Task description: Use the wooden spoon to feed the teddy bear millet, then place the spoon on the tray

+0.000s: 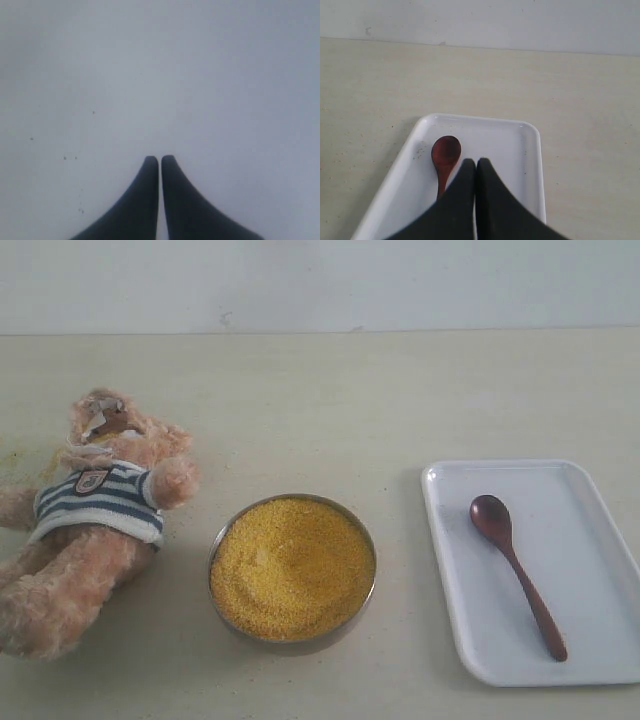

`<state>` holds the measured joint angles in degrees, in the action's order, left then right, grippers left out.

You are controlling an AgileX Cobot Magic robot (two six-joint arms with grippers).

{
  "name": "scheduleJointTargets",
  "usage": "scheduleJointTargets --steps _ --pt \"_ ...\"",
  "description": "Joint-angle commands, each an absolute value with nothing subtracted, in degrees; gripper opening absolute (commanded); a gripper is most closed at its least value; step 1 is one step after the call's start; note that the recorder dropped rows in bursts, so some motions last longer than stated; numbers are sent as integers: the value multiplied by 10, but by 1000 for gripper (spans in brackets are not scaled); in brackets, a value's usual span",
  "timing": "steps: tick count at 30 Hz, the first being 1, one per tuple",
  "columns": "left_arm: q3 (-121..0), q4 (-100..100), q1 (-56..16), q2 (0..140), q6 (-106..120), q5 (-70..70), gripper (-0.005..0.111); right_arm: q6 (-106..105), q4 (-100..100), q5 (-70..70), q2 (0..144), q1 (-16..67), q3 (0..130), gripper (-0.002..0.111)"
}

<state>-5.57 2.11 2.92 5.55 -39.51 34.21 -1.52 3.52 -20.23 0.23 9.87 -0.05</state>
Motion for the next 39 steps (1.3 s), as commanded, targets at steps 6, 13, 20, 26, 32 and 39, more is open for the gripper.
scheduleJointTargets --steps 6,13,20,26,32,39 --pt "-293 164 31 299 -337 172 4 -17 33 -199 0 98 0 0" --pt "-494 267 26 523 -262 -372 4 -17 33 -199 0 98 0 0" --pt "-554 -99 14 634 22 -536 4 -17 33 -199 0 98 0 0" --pt "-545 -144 14 657 33 -526 19 -17 33 -199 0 98 0 0" --pt "-473 -195 -32 666 126 -489 108 -17 33 -199 0 98 0 0" --pt "-434 -177 -67 723 81 -463 109 -17 33 -199 0 98 0 0"
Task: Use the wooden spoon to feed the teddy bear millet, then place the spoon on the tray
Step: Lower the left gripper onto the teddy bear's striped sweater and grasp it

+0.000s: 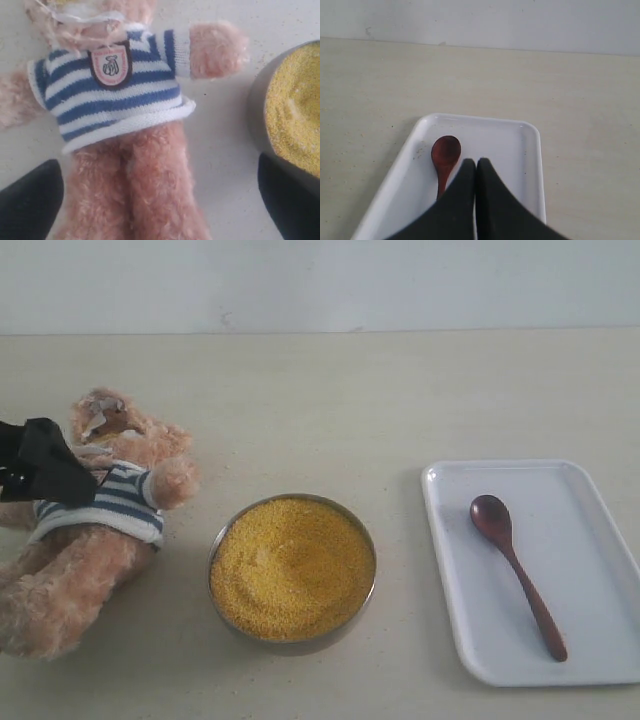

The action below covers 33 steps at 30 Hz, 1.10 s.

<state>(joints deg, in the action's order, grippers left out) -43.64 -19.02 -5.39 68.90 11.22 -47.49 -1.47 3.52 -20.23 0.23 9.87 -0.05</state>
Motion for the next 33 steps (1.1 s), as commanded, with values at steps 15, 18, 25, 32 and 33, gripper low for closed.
scheduleJointTargets --steps 15,18,25,32,33 --pt "-434 -171 -74 888 73 -393 109 -17 33 -199 0 98 0 0" --pt "-434 -171 -74 904 73 -391 109 -17 33 -199 0 98 0 0" --pt "-434 -171 -74 940 73 -391 109 -17 33 -199 0 98 0 0" --pt "-463 -152 -74 931 84 -436 109 -17 33 -199 0 98 0 0" --pt "-469 -152 -74 930 84 -448 109 -17 33 -199 0 98 0 0"
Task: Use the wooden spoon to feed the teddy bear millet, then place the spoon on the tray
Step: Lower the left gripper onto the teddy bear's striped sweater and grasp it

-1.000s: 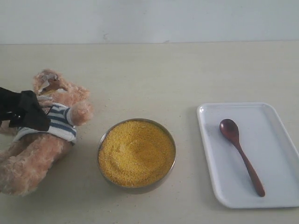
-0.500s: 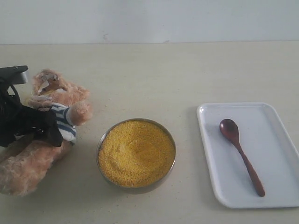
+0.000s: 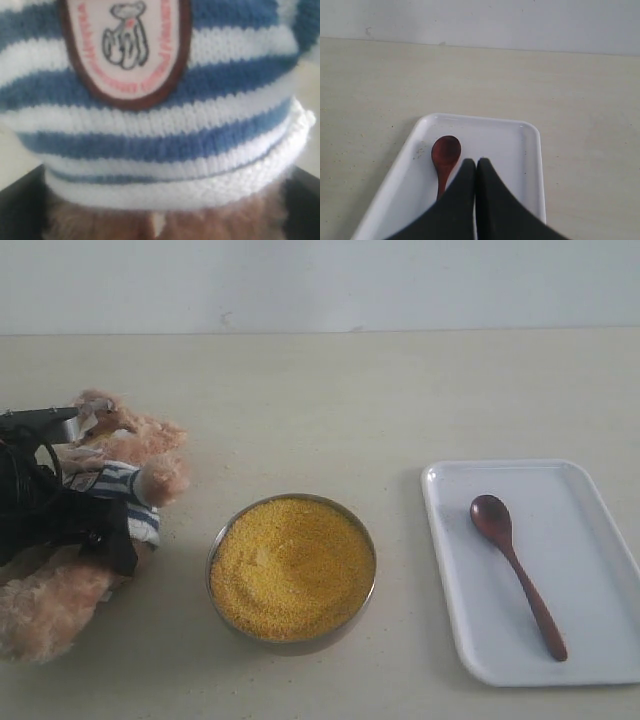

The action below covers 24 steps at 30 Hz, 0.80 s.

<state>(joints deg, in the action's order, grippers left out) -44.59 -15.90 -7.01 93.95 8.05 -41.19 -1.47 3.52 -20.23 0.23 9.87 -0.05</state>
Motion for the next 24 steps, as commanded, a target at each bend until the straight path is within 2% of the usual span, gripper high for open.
scheduleJointTargets --steps 1,20,22,24 --pt "-474 -152 -74 930 80 -459 109 -17 33 -199 0 98 0 0" --pt "-476 -191 -74 1006 69 -473 109 -17 33 -199 0 98 0 0" --pt "-476 -191 -74 1007 70 -479 106 -17 33 -199 0 98 0 0" --pt "-479 -185 -74 1007 75 -488 93 -17 33 -199 0 98 0 0"
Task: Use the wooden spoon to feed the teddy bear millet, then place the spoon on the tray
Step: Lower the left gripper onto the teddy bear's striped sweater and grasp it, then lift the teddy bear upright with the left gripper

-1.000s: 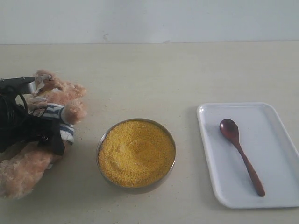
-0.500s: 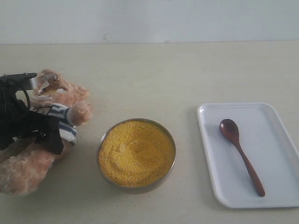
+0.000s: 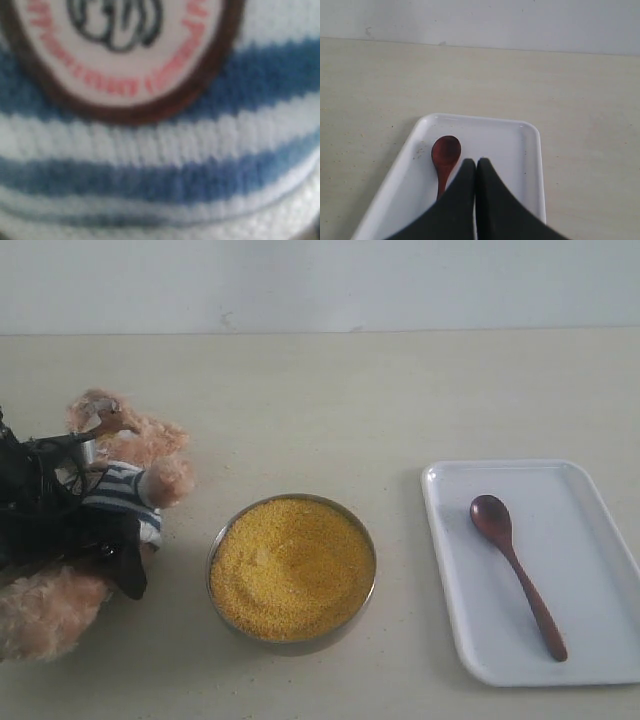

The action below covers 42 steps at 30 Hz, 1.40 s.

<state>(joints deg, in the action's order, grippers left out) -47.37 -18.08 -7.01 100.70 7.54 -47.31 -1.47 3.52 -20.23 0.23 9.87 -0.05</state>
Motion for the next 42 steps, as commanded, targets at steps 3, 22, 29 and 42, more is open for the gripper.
scheduleJointTargets --steps 3,22,29,42 --pt "-493 -165 -74 1000 83 -514 54 -17 33 -199 0 98 0 0" --pt "-453 -136 -88 797 406 -557 4 -17 33 -199 0 98 0 0" --pt "-395 -53 -139 754 452 -482 4 -17 33 -199 0 98 0 0" --pt "-356 155 -156 745 272 -416 4 -16 30 -195 0 98 0 0"
